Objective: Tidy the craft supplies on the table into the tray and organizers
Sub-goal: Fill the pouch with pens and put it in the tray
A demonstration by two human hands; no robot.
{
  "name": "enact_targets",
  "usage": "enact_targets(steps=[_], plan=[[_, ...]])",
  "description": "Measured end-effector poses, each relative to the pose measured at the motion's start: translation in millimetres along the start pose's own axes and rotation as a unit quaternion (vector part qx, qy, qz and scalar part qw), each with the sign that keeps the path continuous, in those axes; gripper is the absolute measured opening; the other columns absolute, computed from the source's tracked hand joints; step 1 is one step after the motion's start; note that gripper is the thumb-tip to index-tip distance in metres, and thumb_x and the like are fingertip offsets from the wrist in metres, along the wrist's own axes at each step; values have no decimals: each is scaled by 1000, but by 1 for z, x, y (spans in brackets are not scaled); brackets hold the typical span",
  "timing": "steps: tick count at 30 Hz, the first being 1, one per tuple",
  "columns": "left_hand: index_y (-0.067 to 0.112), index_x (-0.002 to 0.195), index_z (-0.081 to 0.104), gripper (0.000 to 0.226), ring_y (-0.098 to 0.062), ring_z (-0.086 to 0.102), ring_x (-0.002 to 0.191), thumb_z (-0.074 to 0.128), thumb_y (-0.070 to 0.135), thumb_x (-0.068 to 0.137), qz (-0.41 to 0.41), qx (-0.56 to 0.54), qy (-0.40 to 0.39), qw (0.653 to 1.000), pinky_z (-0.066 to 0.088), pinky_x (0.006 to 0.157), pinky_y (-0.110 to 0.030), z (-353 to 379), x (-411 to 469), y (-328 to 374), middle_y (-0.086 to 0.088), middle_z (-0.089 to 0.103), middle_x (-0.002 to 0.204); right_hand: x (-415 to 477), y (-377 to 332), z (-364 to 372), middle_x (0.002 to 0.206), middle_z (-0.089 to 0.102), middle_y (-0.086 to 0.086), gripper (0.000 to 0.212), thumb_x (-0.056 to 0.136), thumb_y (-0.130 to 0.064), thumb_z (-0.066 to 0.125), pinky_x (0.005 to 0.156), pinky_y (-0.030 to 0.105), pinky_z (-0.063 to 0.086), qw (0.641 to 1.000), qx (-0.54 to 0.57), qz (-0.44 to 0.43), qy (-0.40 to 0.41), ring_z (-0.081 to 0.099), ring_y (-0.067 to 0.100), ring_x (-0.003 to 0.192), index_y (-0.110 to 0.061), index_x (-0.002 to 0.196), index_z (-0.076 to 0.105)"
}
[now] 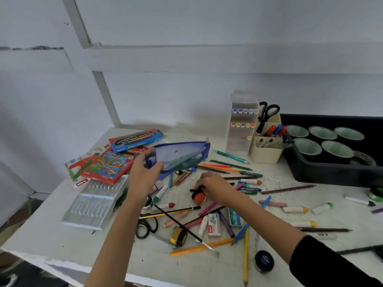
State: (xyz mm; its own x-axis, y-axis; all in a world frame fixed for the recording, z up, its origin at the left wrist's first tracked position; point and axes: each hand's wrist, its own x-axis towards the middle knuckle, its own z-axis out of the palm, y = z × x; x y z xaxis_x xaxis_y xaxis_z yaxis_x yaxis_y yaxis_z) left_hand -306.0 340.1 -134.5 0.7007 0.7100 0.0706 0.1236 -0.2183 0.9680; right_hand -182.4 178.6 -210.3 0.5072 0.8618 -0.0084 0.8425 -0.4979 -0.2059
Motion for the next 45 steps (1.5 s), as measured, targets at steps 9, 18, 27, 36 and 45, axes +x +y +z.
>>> enact_targets(steps=[9,18,27,36,45], plan=[[24,120,57,44,-15,58,88,56,-2,84,-14,-26,-86,996,49,63,-17,9,2,-15,-6,59,114,-26,-15,-47,95,49,4,20,79,-13,62,72,11,44,876,201,-21,438,48,7,81,-5,97,59],[21,126,51,47,-4,51,108,58,1,84,73,46,-187,979,41,81,-8,47,-21,-27,9,52,119,-7,-10,-65,93,70,7,24,78,-8,68,67,17,50,976,181,18,119,59,7,71,-8,102,68],[19,128,50,39,-2,46,113,46,1,93,110,65,-198,972,36,86,-5,43,-15,-42,11,50,123,-7,2,-40,106,69,10,29,80,-5,71,85,21,51,978,186,61,66,63,14,92,-6,109,68],[13,109,66,23,-9,65,94,58,4,89,74,-18,-124,989,53,77,-16,34,-17,-48,3,67,106,-7,-1,-62,99,70,0,19,86,-10,62,79,26,54,985,159,59,25,62,9,81,-13,103,72],[14,102,70,22,-4,67,88,57,1,89,55,-83,-75,992,49,71,-11,18,-27,-58,3,71,96,44,-34,-80,86,72,3,12,83,-6,66,67,4,45,957,271,16,103,58,-4,69,-9,91,75]])
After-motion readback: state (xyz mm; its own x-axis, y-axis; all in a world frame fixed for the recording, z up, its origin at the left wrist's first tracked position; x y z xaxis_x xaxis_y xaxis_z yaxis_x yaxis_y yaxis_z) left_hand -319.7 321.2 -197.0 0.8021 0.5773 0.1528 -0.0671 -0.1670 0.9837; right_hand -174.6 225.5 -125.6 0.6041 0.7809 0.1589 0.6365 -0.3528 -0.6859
